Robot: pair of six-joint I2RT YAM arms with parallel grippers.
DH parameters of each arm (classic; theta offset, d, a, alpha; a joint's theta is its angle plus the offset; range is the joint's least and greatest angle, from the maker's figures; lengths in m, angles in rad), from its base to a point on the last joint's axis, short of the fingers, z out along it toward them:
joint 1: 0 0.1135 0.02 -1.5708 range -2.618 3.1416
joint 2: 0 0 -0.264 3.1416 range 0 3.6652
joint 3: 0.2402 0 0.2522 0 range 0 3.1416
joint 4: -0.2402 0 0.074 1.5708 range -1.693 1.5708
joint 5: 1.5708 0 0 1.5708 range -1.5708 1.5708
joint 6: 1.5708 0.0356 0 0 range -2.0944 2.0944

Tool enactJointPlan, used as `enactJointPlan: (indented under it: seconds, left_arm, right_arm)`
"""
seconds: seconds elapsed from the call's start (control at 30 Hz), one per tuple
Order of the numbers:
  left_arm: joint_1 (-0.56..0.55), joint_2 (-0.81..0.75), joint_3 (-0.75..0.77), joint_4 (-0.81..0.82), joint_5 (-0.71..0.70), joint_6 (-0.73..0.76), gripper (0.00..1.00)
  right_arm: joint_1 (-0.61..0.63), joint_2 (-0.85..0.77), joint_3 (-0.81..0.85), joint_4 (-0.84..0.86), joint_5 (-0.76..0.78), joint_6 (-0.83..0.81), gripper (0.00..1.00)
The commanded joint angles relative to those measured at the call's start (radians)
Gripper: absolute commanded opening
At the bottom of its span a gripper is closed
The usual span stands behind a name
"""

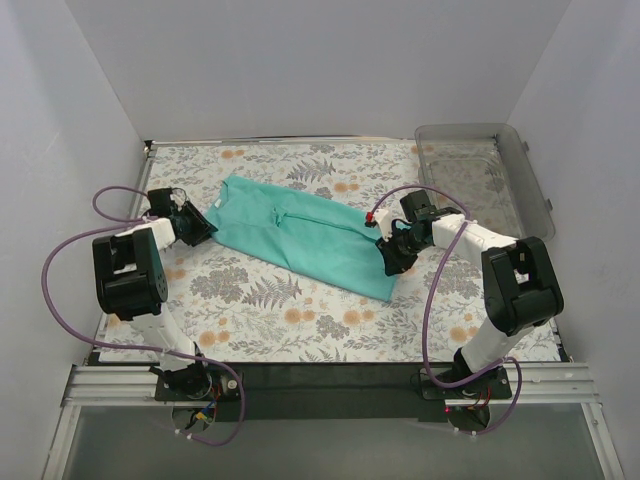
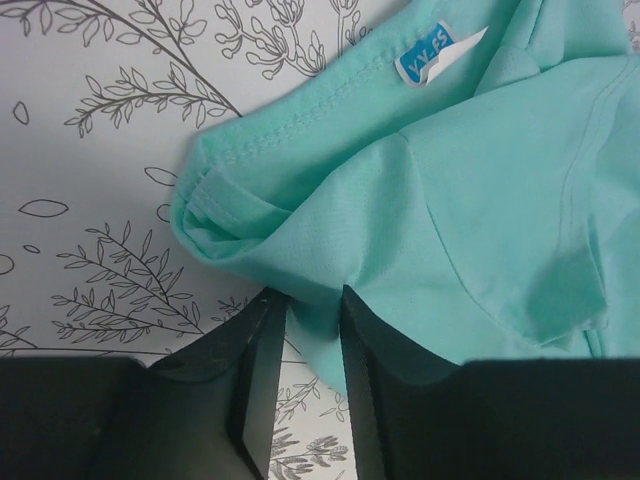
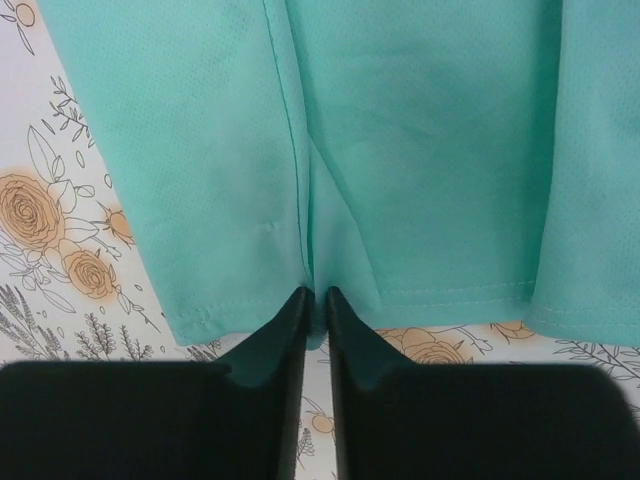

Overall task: Fold and stack the t-shirts
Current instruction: Fold the tshirt

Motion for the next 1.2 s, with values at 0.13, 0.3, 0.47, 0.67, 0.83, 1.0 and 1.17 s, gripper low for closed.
enactJointPlan:
  seconds: [0.13,0.3,0.47,0.67,0.83,1.0,1.17]
  left_arm:
    - [0.008,0.021,0.02,-0.037,-0.039,0.022,0.12]
    - [0.014,0.027,0.033,-0.048,-0.05,0.039,0.04]
    - [0.02,0.041,0.047,-0.051,-0.047,0.043,0.03]
    - [0.019,0.061,0.064,-0.053,-0.031,0.045,0.03]
    - [0.021,0.072,0.076,-0.053,-0.001,0.048,0.08]
    - [0.021,0.029,0.084,-0.039,0.078,0.046,0.34]
    - [0.021,-0.078,0.112,-0.039,0.087,0.046,0.41]
  right_arm:
    - [-0.007,-0.002,-0.006,-0.011,-0.025,0.002,0.01]
    - [-0.024,-0.032,-0.012,-0.036,0.019,-0.007,0.01]
    - [-0.051,-0.065,-0.02,-0.045,0.053,-0.028,0.01]
    - [-0.053,-0.059,-0.005,-0.068,0.027,-0.036,0.01]
    - [-0.053,-0.031,0.006,-0.068,0.004,-0.034,0.01]
    - [-0.053,-0.049,0.053,-0.062,0.016,-0.036,0.29]
    - [-0.054,-0.097,0.128,-0.056,0.041,-0.044,0.34]
